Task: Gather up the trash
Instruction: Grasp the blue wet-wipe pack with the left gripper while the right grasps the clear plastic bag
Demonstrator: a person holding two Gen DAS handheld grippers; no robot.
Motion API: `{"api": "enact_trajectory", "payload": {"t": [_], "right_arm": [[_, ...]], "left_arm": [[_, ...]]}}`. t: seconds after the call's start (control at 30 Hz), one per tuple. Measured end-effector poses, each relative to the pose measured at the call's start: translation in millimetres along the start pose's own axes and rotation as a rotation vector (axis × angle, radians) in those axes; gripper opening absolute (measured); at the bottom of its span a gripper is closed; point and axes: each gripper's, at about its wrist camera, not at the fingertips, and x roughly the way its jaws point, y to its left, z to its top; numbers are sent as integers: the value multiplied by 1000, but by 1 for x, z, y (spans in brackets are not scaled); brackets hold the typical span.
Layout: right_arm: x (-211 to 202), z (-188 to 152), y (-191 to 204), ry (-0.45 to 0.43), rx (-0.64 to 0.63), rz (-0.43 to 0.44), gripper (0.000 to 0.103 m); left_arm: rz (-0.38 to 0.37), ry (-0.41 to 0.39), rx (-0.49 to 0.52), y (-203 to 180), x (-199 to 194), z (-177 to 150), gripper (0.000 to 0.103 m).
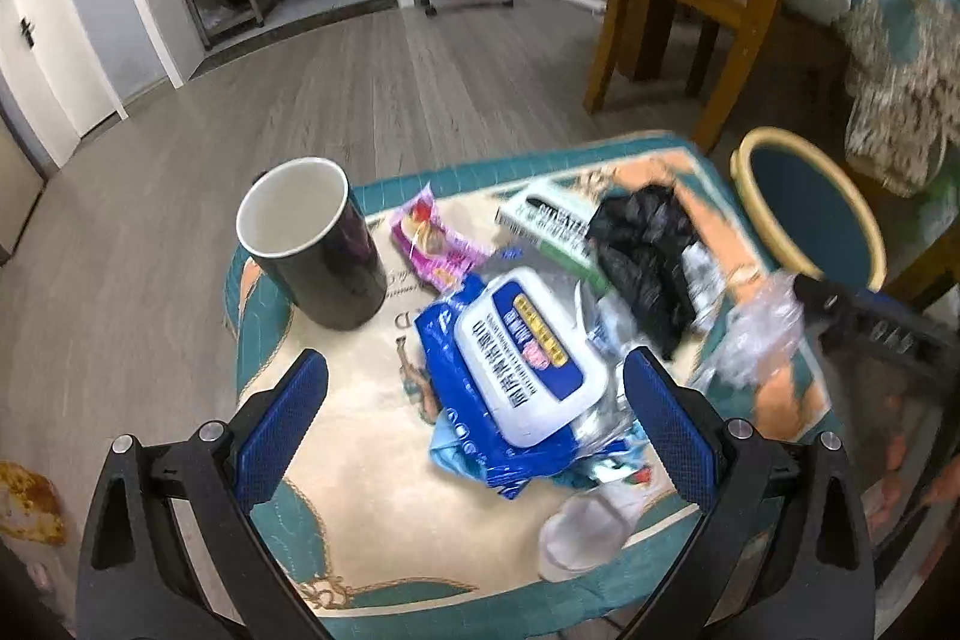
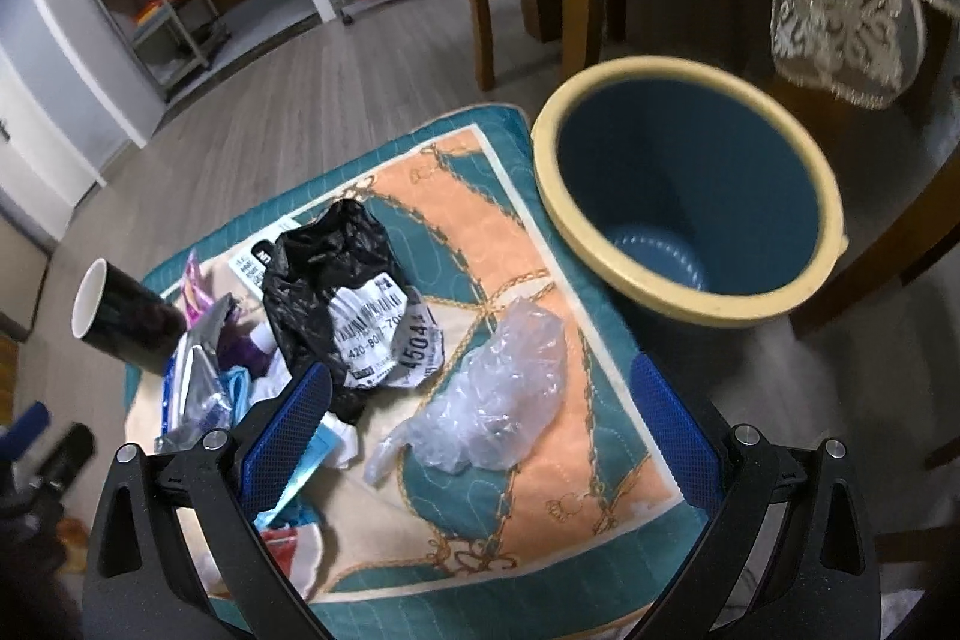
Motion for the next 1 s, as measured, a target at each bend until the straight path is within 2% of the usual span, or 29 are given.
{"api": "enact_trajectory", "payload": {"t": [0.23, 0.33, 0.4, 0.47, 0.53, 0.57, 0.67, 0.73, 0.83, 0.9, 1.0], "right_arm": [[18, -3, -4, 64, 9, 25, 94], [28, -3, -6, 99, 29, 13, 74], [33, -5, -8, 122, 45, 12, 67], [36, -7, -8, 141, 53, 26, 59], [38, -8, -7, 148, 49, 27, 55], [39, -8, -7, 149, 43, 26, 53], [43, -9, -5, 160, 32, 19, 51], [47, -9, -5, 174, 46, 40, 51], [52, -9, -5, 184, 62, 51, 50], [56, -9, -6, 190, 77, 61, 43], [58, -11, -3, 206, 80, 89, 24]], "left_arm": [[-44, -11, 13, -6, 0, -3, 95], [-79, 13, 14, -12, 5, -6, 89], [-106, 27, 20, -19, 7, -9, 85], [-120, 48, 62, -33, 11, -14, 79], [-123, 64, 97, -43, 16, -18, 66], [-120, 74, 117, -49, 20, -20, 63], [-115, 95, 130, -53, 27, -24, 49], [-119, 114, 138, -53, 31, -26, 33], [-110, 106, 153, -52, 30, -27, 21], [-104, 94, 166, -51, 27, -26, 10], [-111, 82, 164, -46, 22, -24, 9]]}}
